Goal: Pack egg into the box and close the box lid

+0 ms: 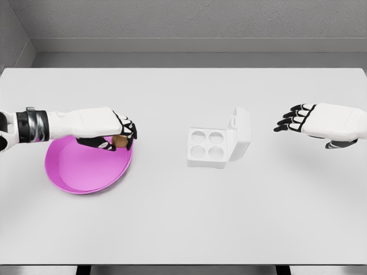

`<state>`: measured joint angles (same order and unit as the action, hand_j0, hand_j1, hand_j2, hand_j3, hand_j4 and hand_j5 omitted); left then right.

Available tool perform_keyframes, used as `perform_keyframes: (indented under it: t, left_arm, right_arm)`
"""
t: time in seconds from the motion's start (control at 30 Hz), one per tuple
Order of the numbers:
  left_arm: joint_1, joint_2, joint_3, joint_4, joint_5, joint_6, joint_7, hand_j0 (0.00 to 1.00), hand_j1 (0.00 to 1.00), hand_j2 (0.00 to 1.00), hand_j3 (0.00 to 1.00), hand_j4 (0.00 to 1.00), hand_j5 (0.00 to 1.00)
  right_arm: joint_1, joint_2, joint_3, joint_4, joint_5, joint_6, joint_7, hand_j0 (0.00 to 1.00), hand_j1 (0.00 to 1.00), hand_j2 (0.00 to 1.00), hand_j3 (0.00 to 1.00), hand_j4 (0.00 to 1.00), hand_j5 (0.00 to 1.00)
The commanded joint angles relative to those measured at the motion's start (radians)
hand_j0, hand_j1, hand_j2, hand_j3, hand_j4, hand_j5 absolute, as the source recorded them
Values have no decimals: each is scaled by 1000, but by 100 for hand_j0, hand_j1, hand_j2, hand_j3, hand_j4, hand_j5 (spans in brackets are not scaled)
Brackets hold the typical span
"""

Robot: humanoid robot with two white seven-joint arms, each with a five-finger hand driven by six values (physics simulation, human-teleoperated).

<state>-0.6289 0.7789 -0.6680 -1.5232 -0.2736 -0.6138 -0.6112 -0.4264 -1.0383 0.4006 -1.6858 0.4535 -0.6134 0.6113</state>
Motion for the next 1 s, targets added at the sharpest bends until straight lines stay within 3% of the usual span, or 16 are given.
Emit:
perform_keyframes:
  t: [0.0, 0.23, 0.53, 0.63, 0.97]
  left_arm:
    - [0, -23, 1, -9, 7, 3, 2, 43, 43, 43, 43, 43, 43]
    - [-48, -118, -1, -8, 8, 3, 2, 43, 43, 43, 43, 43, 43]
    - [-144, -262, -116, 0, -2, 3, 0, 43, 43, 43, 43, 43, 43]
    - [-166, -320, -137, 52, -2, 3, 0, 43, 43, 43, 43, 43, 43]
    - [-183, -360, -140, 97, -4, 3, 0, 43, 43, 43, 43, 43, 43]
  right_arm:
    - [0, -2, 0, 0, -4, 2, 0, 100, 100, 100, 100, 100, 100]
    - [2, -2, 0, 0, -4, 2, 0, 100, 100, 100, 100, 100, 100]
    - [2, -2, 0, 0, -4, 2, 0, 100, 100, 100, 100, 100, 100]
    - [-3, -2, -2, 0, -3, 2, 0, 100, 100, 100, 100, 100, 100]
    - [-5, -2, -2, -5, -4, 2, 0, 100, 100, 100, 100, 100, 100]
